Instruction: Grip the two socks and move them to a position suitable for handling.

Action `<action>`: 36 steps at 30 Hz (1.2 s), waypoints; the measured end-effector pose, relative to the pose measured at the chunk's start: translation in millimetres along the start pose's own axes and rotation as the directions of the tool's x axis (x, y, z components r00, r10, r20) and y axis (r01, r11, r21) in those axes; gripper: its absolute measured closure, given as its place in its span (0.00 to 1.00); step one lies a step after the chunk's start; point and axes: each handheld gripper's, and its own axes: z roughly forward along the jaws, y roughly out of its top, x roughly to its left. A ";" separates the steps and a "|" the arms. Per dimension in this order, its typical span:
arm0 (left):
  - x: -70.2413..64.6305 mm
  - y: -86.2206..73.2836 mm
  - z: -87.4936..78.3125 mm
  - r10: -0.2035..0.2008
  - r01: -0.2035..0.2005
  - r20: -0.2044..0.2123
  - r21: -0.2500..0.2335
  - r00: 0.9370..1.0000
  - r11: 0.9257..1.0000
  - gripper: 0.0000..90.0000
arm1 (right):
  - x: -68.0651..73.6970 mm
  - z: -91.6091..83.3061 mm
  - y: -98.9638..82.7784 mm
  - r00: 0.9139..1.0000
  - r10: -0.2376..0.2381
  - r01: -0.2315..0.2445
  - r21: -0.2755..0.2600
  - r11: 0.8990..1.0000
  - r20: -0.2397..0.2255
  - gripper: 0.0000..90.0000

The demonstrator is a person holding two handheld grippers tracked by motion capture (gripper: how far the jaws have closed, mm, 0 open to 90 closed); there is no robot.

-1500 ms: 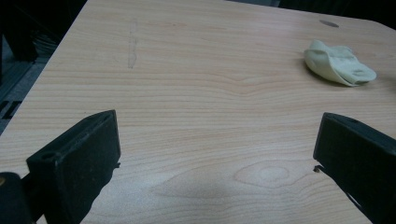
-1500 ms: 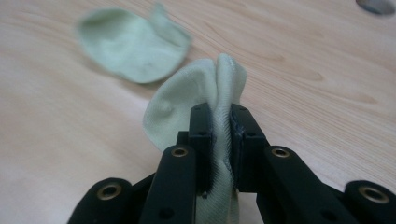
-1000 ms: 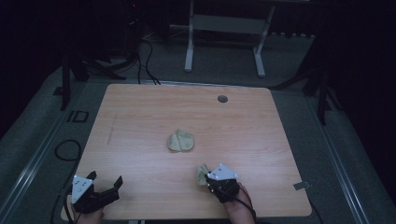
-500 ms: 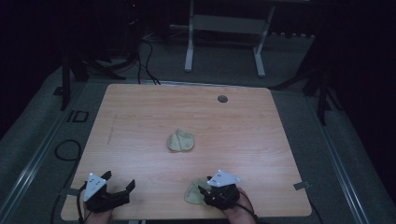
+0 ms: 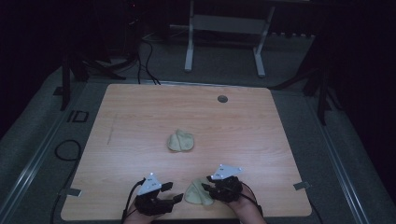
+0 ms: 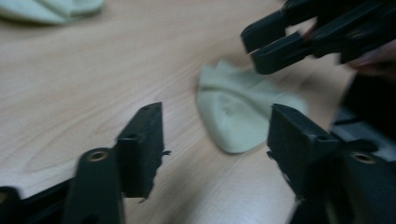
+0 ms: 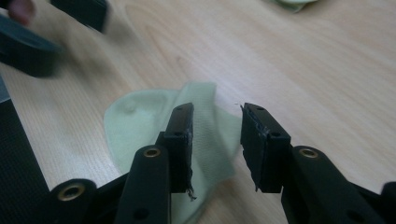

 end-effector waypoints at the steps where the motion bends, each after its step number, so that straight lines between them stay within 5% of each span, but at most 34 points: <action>1: -0.1 0.5 6.1 -0.006 0.006 0.014 0.027 1.000 1.000 0.44 | 0.7 2.0 -0.4 1.000 -0.004 0.004 0.007 1.000 0.002 0.71; 9: -3.4 4.3 27.9 0.048 -0.050 0.020 0.115 0.999 0.992 0.63 | 2.0 16.8 -5.3 1.000 -0.016 0.017 0.042 0.999 -0.012 0.74; 14: -7.7 7.5 35.4 0.065 -0.068 0.028 0.121 0.998 0.990 0.68 | 3.4 18.5 -9.1 1.000 -0.013 0.014 0.045 0.999 -0.021 0.78; 20: -12.6 13.4 43.3 0.065 -0.063 -0.010 0.149 0.998 0.987 0.95 | 8.0 18.2 -9.1 1.000 -0.004 0.005 0.048 0.999 -0.020 0.92; 22: -13.9 14.2 44.1 0.073 -0.069 -0.018 0.150 0.997 0.986 0.96 | 9.5 15.3 -8.3 1.000 0.008 -0.008 0.041 0.999 -0.008 0.94; 26: -12.9 15.8 38.7 0.051 -0.051 0.005 0.123 0.999 0.991 0.97 | 10.0 1.1 -6.1 1.000 0.031 -0.031 -0.009 0.999 0.003 0.94; 30: -14.5 23.1 27.8 0.061 -0.063 0.018 0.104 0.998 0.993 0.97 | -1.2 -40.7 -1.8 0.996 0.079 -0.075 -0.099 0.992 0.036 0.94; 36: -13.5 30.0 14.8 0.067 -0.069 0.022 0.095 0.997 0.993 0.97 | -20.2 -72.4 -13.0 0.985 0.149 -0.138 -0.129 0.982 0.082 0.94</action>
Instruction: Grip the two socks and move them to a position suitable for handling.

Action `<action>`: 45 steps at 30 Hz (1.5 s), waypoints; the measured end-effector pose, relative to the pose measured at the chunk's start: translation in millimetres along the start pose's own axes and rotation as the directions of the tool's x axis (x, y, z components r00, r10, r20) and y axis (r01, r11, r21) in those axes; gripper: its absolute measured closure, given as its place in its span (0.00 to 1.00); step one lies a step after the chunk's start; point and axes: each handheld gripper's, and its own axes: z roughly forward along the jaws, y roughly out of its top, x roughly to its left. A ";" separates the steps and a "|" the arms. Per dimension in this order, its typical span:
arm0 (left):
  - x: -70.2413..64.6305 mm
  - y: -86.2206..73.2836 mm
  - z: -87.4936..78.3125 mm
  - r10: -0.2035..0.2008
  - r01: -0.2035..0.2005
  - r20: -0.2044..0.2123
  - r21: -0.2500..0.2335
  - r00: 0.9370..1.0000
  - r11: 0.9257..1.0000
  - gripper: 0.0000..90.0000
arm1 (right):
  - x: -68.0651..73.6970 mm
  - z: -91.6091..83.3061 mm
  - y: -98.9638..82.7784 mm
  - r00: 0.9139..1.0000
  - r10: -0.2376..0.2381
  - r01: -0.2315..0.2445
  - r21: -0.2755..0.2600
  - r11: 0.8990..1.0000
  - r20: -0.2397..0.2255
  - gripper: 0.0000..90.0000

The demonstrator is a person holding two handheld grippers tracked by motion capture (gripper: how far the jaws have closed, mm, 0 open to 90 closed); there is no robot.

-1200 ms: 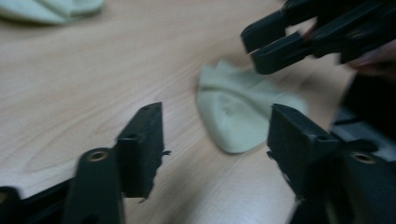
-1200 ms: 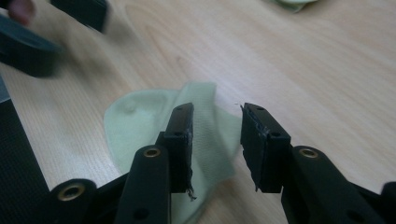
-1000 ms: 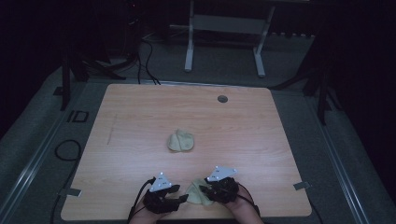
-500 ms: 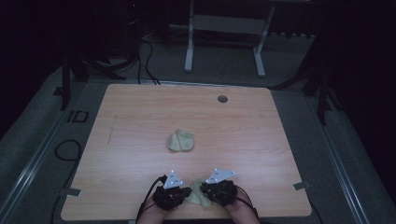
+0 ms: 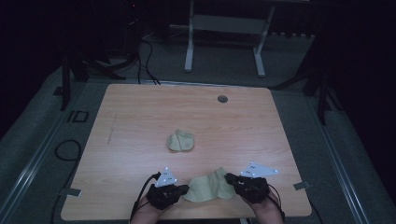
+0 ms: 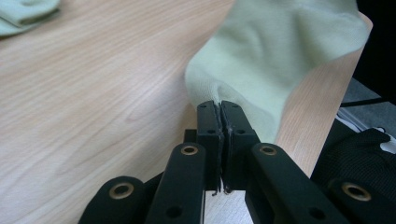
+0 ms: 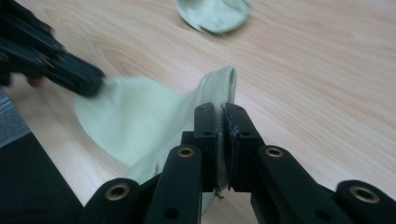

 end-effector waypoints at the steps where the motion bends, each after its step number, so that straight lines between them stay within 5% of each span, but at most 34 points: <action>1: 0.0 0.0 0.0 0.000 0.000 0.000 0.000 1.000 1.000 0.97 | 0.0 0.0 0.0 1.000 0.000 0.000 0.000 1.000 0.000 0.94; 5: 5.6 -0.1 5.1 0.009 -0.009 -0.001 0.043 1.000 0.999 0.97 | -18.6 -5.0 -19.9 0.997 0.068 -0.069 0.027 0.997 0.027 0.94; 18: 9.7 -5.8 23.0 -0.004 0.002 0.025 0.073 1.000 0.997 0.96 | -29.0 20.4 -52.4 0.994 0.095 -0.100 0.119 0.988 0.049 0.92; 23: 11.8 -4.4 14.3 -0.006 0.005 0.036 0.036 0.999 0.999 0.79 | -32.9 18.1 -53.6 0.992 0.114 -0.121 0.127 0.985 0.058 0.74; 25: 12.5 -3.8 11.1 -0.008 0.007 0.029 0.025 1.000 1.000 0.79 | -33.5 15.8 -52.1 0.991 0.121 -0.127 0.122 0.984 0.056 0.70; 28: 12.9 -2.9 0.7 -0.014 0.014 0.007 -0.014 1.000 1.000 0.86 | -33.1 7.4 -44.5 0.993 0.105 -0.110 0.095 0.989 0.056 0.69; 30: 7.4 -2.6 0.9 -0.008 0.008 0.028 -0.016 1.000 1.000 0.95 | -30.5 5.2 -41.2 0.994 0.100 -0.102 0.083 0.991 0.039 0.77; 36: -14.5 -2.6 20.8 0.075 -0.077 0.043 0.051 0.996 0.996 0.98 | -9.4 16.5 -44.5 1.000 0.020 -0.018 0.131 0.991 -0.017 0.93; 41: -7.1 -9.2 30.9 0.053 -0.055 0.015 0.105 0.998 0.993 0.98 | -10.9 22.5 -57.3 1.000 0.007 -0.003 0.188 0.982 -0.020 0.90; 45: -4.6 -11.0 30.6 0.036 -0.037 0.016 0.095 0.999 0.995 0.99 | -17.5 15.9 -63.3 1.000 -0.011 0.013 0.184 0.983 -0.014 0.90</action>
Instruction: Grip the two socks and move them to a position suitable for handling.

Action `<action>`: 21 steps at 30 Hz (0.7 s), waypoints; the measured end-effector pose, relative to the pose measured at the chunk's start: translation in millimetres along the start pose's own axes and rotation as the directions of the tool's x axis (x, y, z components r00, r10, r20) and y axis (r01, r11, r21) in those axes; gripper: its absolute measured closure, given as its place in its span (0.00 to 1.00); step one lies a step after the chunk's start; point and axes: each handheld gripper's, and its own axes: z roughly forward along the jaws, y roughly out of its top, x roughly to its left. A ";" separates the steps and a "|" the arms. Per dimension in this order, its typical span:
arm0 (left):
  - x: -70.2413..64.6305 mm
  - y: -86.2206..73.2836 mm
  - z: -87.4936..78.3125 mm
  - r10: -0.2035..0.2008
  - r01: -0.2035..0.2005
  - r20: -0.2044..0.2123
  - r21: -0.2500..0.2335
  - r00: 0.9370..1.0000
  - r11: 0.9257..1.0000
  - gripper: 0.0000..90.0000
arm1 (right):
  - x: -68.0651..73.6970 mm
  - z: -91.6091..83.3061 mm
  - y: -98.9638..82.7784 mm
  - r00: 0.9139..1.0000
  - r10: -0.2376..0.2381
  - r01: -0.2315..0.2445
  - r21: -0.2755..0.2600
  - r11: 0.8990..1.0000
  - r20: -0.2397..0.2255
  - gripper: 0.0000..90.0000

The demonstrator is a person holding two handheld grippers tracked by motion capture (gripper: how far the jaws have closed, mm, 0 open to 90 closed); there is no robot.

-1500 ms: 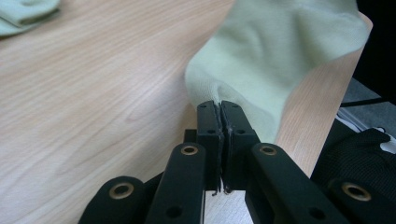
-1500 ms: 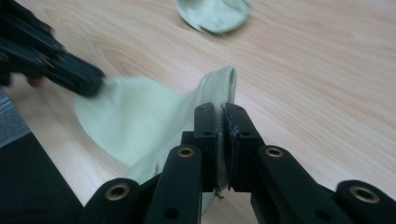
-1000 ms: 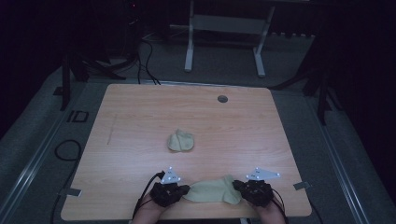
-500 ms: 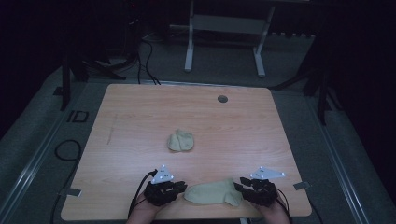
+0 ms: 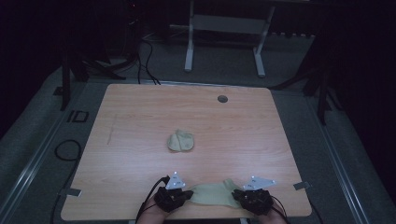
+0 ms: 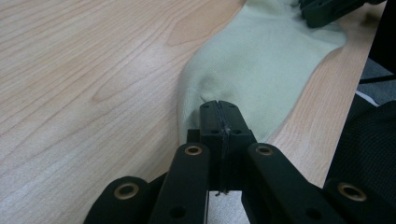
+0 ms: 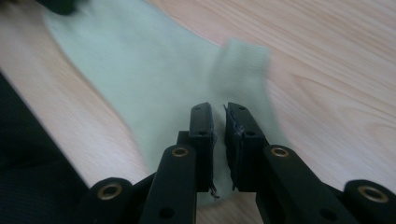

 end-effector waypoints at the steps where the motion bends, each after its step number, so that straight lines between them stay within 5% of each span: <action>1: -0.9 0.0 0.4 0.006 -0.006 -0.004 -0.002 1.000 1.000 0.99 | -1.7 -1.0 -1.0 1.000 0.003 -0.003 0.000 1.000 0.007 0.90; 9: -3.2 1.8 -3.9 0.001 0.001 0.048 -0.043 0.999 0.999 0.98 | -5.9 -5.1 -2.0 0.999 0.037 -0.037 -0.005 0.999 -0.011 0.89; 14: -3.2 5.2 -26.6 0.038 -0.029 0.065 -0.131 0.997 0.991 0.77 | -4.0 -10.1 15.0 0.999 0.023 -0.025 -0.033 0.999 -0.034 0.80; 21: 9.8 -8.9 -49.7 0.034 -0.039 -0.035 -0.186 0.999 0.982 0.57 | -2.4 -11.1 55.1 1.000 -0.015 0.013 -0.083 0.996 -0.019 0.66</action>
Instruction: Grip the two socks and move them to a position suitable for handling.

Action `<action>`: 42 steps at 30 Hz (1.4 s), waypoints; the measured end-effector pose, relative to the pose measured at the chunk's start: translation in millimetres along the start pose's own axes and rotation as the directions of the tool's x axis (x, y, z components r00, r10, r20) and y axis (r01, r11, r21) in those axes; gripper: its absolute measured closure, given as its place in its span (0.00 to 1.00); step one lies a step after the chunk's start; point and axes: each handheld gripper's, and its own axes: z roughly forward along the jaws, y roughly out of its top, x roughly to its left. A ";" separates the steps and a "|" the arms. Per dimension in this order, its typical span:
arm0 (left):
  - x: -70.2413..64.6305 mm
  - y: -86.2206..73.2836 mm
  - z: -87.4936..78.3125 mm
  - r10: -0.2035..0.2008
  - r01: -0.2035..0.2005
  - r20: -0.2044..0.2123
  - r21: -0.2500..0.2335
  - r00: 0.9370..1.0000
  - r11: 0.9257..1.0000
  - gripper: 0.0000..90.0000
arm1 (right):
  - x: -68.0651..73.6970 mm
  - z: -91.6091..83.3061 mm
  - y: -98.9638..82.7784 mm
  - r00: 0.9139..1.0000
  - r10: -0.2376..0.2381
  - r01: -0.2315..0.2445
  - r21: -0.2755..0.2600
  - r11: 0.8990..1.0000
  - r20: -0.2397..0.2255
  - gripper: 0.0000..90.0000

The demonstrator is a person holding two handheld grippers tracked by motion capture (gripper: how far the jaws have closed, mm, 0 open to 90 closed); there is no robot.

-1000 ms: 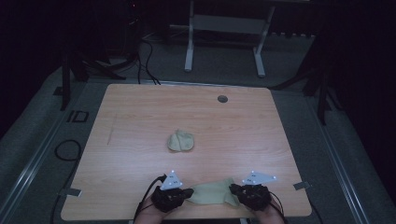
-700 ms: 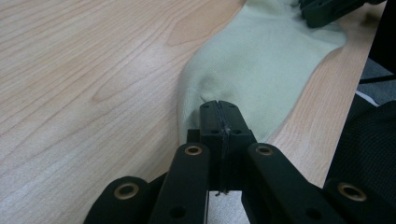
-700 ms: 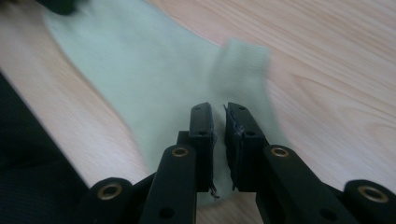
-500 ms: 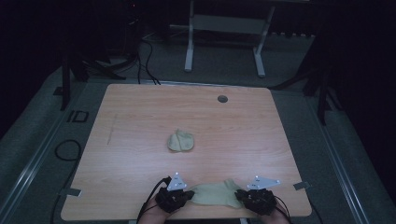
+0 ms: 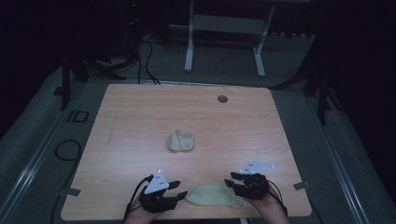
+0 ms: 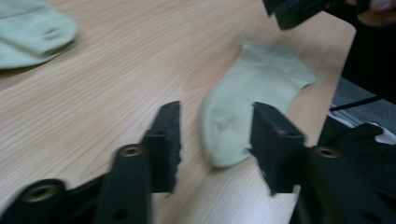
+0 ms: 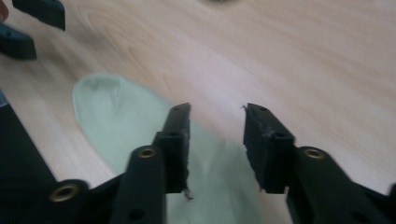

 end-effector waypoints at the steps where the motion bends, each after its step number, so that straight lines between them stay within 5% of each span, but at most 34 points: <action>1: 2.2 -2.7 -2.4 0.000 0.000 -0.008 -0.005 1.000 1.000 0.57 | 0.1 2.4 5.4 1.000 -0.011 0.011 0.004 1.000 -0.006 0.65; 21: 26.1 -36.8 -32.8 -0.040 0.040 -0.086 -0.003 0.996 0.999 0.54 | -4.3 66.9 81.8 1.000 -0.020 0.021 0.017 1.000 -0.018 0.55; 24: 26.4 -38.3 -32.2 -0.058 0.057 -0.063 -0.017 0.996 0.998 0.54 | -6.6 76.5 93.3 1.000 -0.015 0.016 0.021 1.000 -0.013 0.53; 36: 19.0 -38.7 -29.9 -0.019 0.018 -0.044 -0.021 0.999 1.000 0.51 | -4.9 117.2 132.5 1.000 -0.024 0.025 0.039 0.999 -0.015 0.48; 42: 18.2 -37.4 -29.7 -0.007 0.006 -0.079 -0.012 0.997 1.000 0.32 | 0.3 139.1 149.8 1.000 -0.027 0.027 0.041 0.999 -0.003 0.46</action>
